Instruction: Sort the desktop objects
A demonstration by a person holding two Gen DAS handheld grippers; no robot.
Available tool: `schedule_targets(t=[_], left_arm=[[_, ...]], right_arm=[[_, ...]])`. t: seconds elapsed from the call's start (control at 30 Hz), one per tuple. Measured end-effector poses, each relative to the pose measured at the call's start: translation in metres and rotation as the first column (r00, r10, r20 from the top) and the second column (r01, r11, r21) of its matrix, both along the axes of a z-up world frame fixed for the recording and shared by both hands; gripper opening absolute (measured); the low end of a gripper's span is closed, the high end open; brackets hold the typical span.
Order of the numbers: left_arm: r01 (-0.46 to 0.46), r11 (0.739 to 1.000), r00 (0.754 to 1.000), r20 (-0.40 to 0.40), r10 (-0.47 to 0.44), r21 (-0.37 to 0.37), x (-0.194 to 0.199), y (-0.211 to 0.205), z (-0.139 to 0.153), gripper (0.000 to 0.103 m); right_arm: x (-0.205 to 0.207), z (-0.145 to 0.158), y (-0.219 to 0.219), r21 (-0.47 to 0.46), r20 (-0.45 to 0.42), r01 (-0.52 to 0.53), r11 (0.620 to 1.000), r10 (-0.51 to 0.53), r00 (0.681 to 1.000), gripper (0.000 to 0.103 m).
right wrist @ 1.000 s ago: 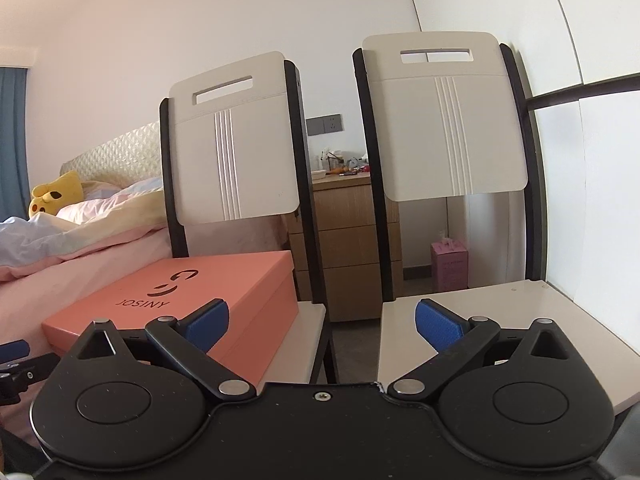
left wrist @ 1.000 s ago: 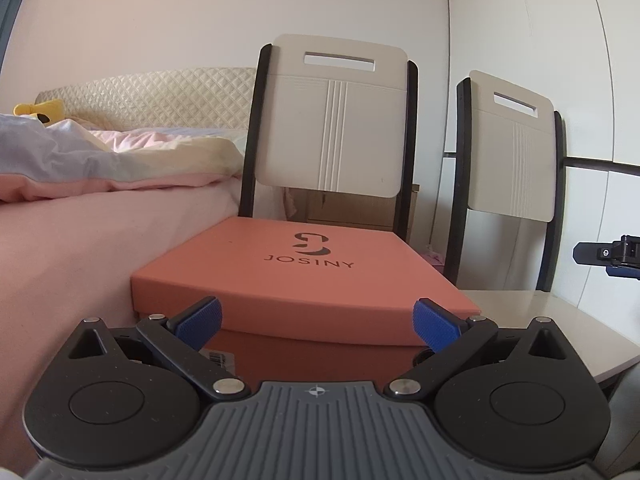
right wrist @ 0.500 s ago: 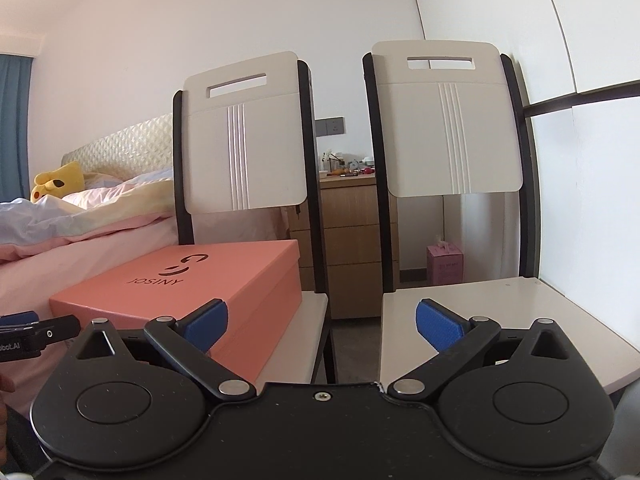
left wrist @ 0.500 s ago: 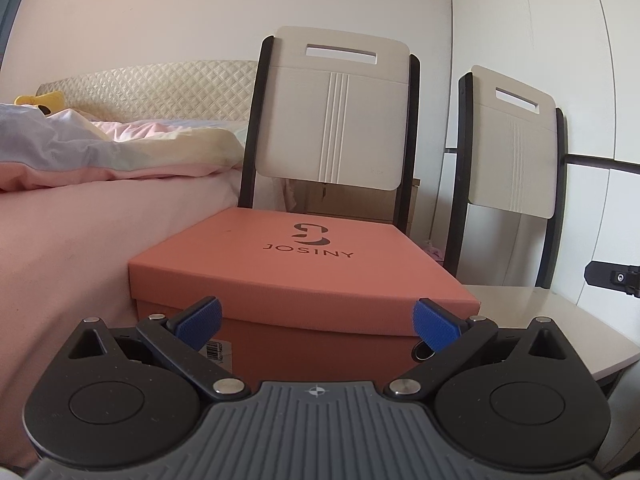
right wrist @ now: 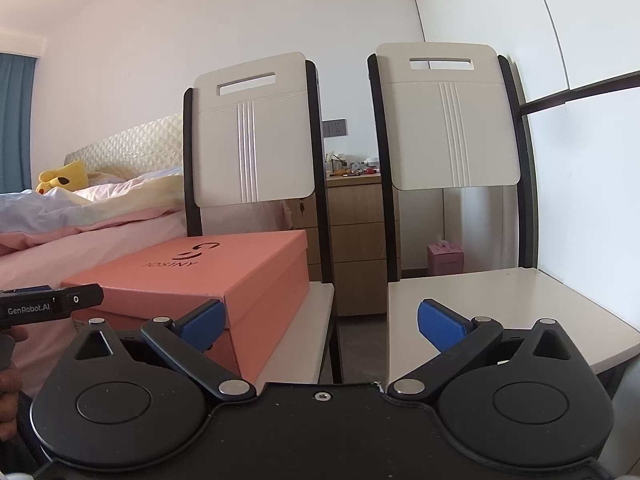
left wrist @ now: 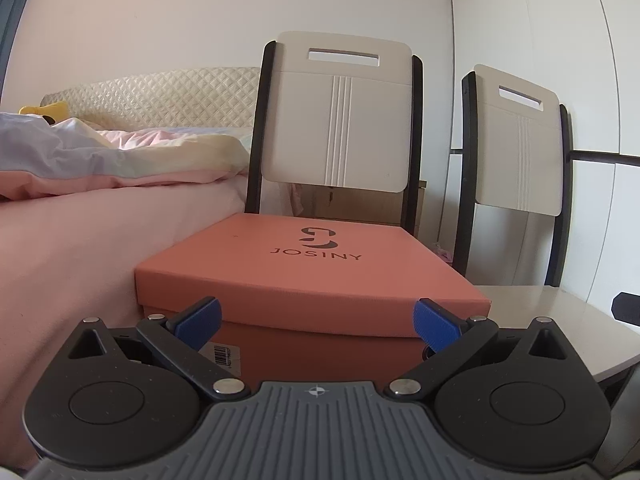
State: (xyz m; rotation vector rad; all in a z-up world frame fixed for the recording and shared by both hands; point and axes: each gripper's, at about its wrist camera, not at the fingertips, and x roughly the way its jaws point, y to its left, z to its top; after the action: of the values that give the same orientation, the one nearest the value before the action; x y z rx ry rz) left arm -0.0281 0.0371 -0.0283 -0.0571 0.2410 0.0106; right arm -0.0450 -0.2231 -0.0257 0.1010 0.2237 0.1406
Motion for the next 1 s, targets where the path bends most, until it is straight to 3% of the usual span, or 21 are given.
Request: schedule_targets(t=[1.0], left_arm=[[-0.015, 1.0, 1.0, -0.008, 0.015, -0.012, 0.0027, 0.0032, 0.0013, 0.103]], right_arm=[[0.0043, -0.0042, 0.0072, -0.016, -0.016, 0.025, 1.0, -0.025, 1.0, 0.102]])
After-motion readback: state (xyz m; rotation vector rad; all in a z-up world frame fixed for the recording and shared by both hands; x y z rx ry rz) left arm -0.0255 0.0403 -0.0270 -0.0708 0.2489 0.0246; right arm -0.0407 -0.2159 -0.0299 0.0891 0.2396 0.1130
